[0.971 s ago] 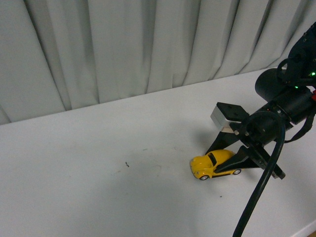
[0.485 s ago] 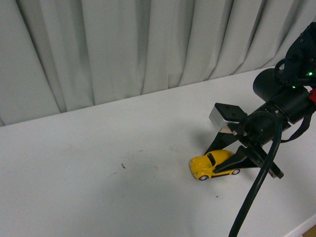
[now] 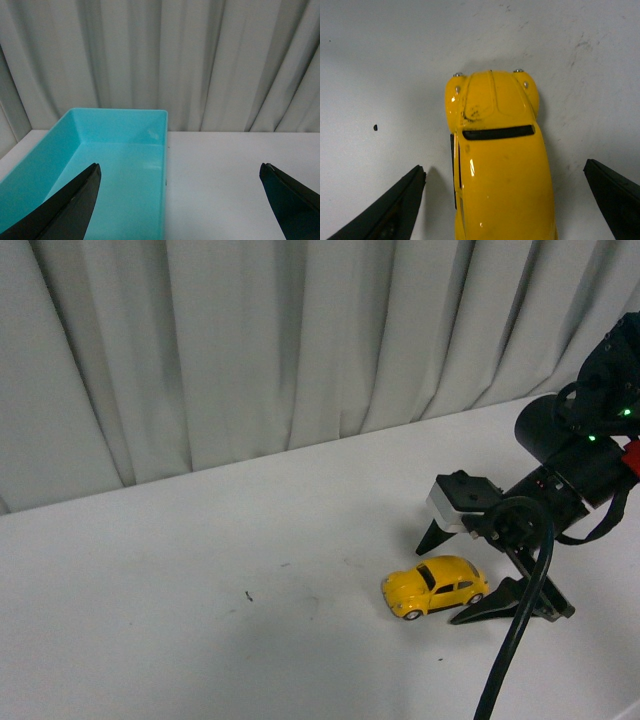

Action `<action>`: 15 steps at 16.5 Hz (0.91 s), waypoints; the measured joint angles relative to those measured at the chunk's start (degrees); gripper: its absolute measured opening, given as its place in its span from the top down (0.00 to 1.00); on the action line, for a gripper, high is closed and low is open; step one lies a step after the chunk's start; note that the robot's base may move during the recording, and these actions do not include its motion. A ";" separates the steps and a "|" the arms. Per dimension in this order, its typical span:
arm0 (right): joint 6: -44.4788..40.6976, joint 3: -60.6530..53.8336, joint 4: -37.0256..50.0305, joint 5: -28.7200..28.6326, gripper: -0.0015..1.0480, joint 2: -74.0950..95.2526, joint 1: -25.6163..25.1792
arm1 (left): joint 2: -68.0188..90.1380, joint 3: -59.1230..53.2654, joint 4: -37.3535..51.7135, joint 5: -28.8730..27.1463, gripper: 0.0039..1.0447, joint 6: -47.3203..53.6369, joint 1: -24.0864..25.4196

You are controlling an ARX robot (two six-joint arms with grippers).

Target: Wind up and store yellow beetle toy

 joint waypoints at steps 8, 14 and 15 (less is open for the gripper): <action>0.00 -0.28 2.10 0.00 0.06 -0.09 0.07 | 0.00 0.00 0.00 0.00 0.06 0.00 0.00; 0.00 -0.31 3.58 0.17 0.06 -0.02 0.15 | 0.00 0.00 0.00 0.00 0.06 0.00 0.00; 0.02 -0.31 3.87 0.13 0.06 0.00 0.15 | 0.00 0.00 0.00 0.02 0.06 0.00 0.00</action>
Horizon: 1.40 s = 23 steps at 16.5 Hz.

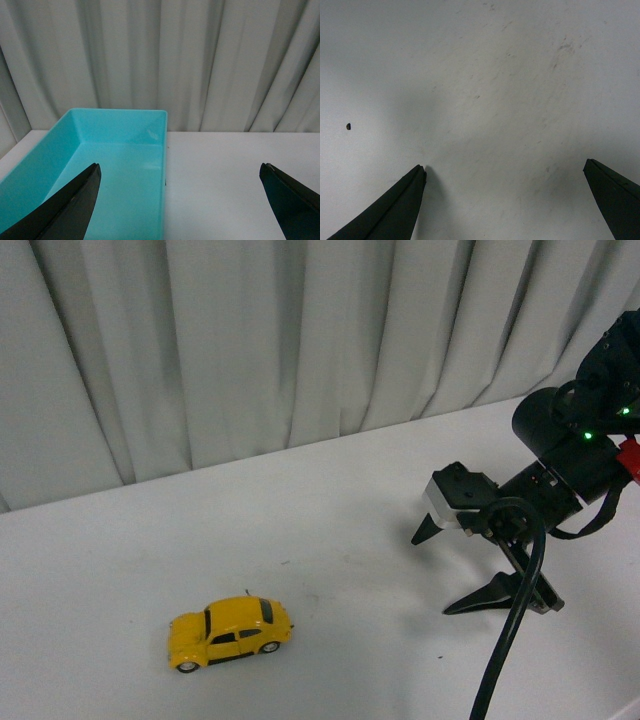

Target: Wind up and store yellow beetle toy

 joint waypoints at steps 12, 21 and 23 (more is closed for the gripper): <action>11.37 1.18 8.72 -3.78 0.06 -20.11 0.24 | 0.00 0.00 0.00 0.00 0.06 0.00 0.00; 93.37 -38.05 75.95 31.65 0.81 -52.26 12.48 | 0.00 0.00 0.00 0.00 0.06 0.00 0.00; 97.04 -44.87 76.13 33.62 0.98 -55.12 13.88 | 0.00 0.00 0.00 0.00 0.06 0.00 0.00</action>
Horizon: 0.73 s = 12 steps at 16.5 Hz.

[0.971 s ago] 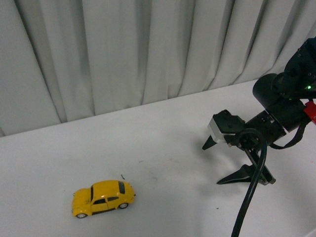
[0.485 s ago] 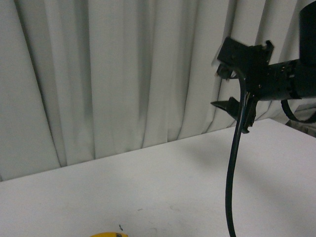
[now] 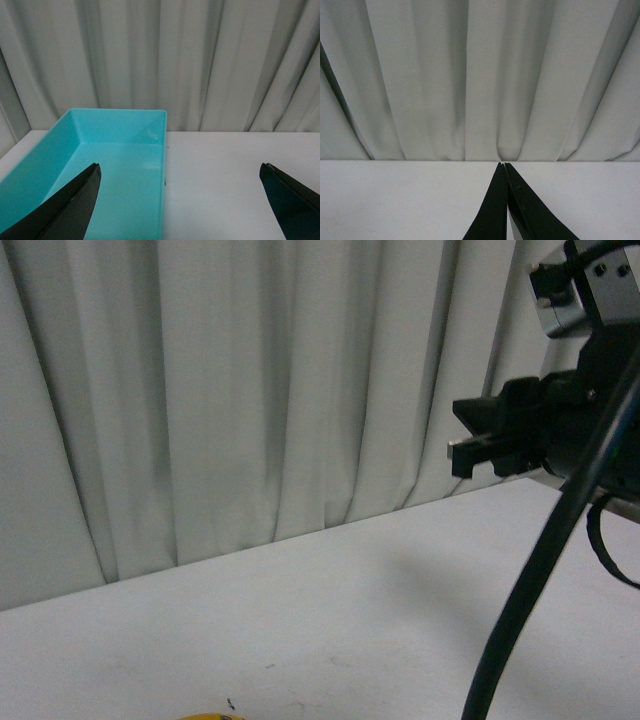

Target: Wind up and store yellow beetle toy

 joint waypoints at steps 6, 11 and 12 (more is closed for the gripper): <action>1.84 -10.32 -1.11 3.13 0.98 -12.17 3.13 | 0.00 0.00 0.00 0.04 0.06 0.02 0.00; 1.99 -16.70 -8.66 7.48 0.98 -26.45 8.04 | 0.00 0.00 0.02 0.00 0.06 0.00 0.00; 1.99 -17.86 -8.28 7.48 0.98 -28.35 8.04 | 0.00 0.00 0.00 0.00 0.06 0.00 0.00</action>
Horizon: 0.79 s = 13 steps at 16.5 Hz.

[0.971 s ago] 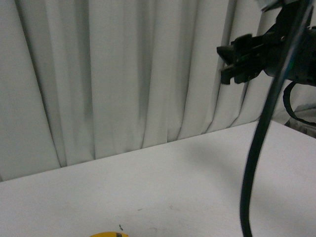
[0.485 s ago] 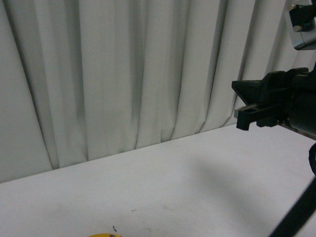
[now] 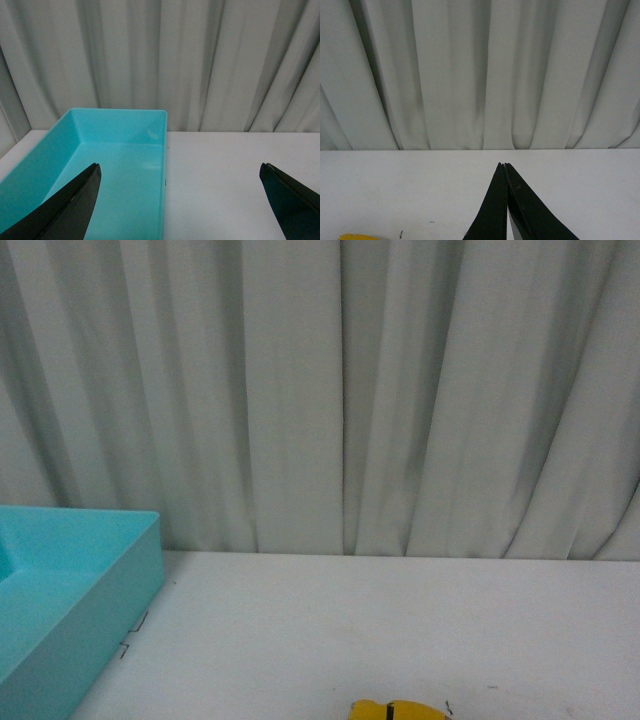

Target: Wind up and store yellow beetle toy

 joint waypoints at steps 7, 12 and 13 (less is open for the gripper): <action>0.02 -2.38 -14.97 0.04 0.98 -17.27 0.00 | 0.00 0.00 0.00 0.00 0.06 0.00 0.00; 0.02 -2.38 -23.02 0.04 0.98 -25.79 0.00 | 0.00 0.00 0.00 0.00 0.06 0.00 0.00; 0.02 -2.38 -24.35 0.04 0.98 -26.99 0.00 | 0.00 0.00 0.00 0.00 0.06 0.00 0.00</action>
